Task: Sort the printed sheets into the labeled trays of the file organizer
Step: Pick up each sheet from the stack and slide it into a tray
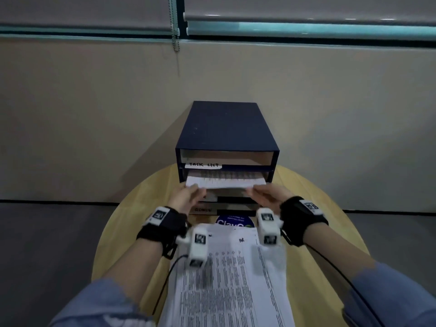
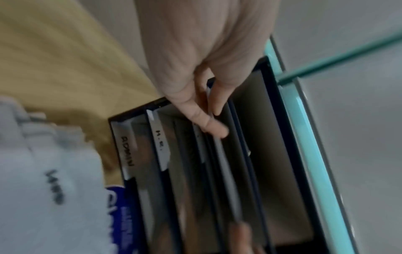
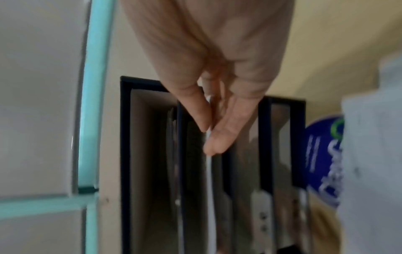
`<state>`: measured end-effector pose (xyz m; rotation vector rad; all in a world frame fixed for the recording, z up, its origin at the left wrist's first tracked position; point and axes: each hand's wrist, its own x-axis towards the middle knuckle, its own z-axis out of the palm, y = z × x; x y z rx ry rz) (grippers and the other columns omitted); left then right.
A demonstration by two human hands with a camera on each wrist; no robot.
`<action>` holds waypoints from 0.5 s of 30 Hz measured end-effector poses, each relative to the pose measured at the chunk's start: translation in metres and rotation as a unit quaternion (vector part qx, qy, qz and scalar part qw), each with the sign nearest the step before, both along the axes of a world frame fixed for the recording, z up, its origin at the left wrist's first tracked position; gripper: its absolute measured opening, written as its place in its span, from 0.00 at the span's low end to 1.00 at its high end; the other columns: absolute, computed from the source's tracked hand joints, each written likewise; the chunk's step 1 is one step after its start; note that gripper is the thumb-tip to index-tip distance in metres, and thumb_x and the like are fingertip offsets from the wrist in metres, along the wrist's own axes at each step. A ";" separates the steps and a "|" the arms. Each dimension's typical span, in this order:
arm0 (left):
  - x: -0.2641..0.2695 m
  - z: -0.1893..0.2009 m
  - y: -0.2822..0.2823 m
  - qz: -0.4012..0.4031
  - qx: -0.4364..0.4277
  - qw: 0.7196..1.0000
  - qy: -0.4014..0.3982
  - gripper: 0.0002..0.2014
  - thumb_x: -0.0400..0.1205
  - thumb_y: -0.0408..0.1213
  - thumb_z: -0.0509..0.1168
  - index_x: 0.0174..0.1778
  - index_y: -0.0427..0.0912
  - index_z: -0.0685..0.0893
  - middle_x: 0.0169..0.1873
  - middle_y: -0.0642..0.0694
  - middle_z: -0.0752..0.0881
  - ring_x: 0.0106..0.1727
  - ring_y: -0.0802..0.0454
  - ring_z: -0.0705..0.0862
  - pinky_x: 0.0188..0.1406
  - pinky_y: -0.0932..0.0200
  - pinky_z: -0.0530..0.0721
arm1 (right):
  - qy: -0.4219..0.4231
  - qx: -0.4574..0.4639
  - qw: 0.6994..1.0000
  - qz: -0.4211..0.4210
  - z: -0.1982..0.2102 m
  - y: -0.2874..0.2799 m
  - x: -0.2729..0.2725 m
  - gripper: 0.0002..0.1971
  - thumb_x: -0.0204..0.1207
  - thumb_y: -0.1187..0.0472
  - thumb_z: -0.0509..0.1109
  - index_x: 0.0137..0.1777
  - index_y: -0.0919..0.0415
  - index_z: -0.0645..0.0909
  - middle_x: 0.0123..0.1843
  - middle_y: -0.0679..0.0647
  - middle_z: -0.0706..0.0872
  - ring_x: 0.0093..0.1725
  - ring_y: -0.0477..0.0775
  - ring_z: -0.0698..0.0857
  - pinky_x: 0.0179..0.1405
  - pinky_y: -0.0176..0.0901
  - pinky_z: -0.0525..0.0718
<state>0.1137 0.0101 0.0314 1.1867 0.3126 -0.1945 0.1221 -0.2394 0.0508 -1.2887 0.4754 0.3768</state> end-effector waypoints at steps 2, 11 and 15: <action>0.012 0.009 -0.001 0.020 -0.034 0.999 -0.016 0.23 0.85 0.23 0.57 0.77 0.29 0.64 0.69 0.31 0.77 0.68 0.40 0.81 0.64 0.50 0.81 | -0.033 0.032 0.999 -0.009 0.004 0.011 0.012 0.05 0.78 0.72 0.66 0.43 0.71 0.82 0.45 0.63 0.88 0.52 0.57 0.86 0.66 0.49 0.84; -0.039 -0.048 0.009 -0.140 0.493 0.855 -0.080 0.05 0.82 0.36 0.64 0.52 0.44 0.83 0.48 0.44 0.88 0.39 0.56 0.84 0.40 0.62 0.84 | 0.019 -0.154 0.985 0.075 -0.040 0.021 -0.049 0.08 0.82 0.64 0.64 0.57 0.66 0.80 0.47 0.61 0.87 0.41 0.56 0.86 0.37 0.44 0.86; -0.061 -0.082 0.017 -0.285 0.659 0.693 -0.065 0.26 0.75 0.48 0.71 0.67 0.46 0.75 0.65 0.45 0.75 0.65 0.48 0.76 0.66 0.53 0.78 | 0.071 -0.319 0.934 0.143 -0.078 0.023 -0.084 0.09 0.79 0.67 0.63 0.38 0.58 0.75 0.38 0.54 0.79 0.43 0.57 0.80 0.44 0.48 0.84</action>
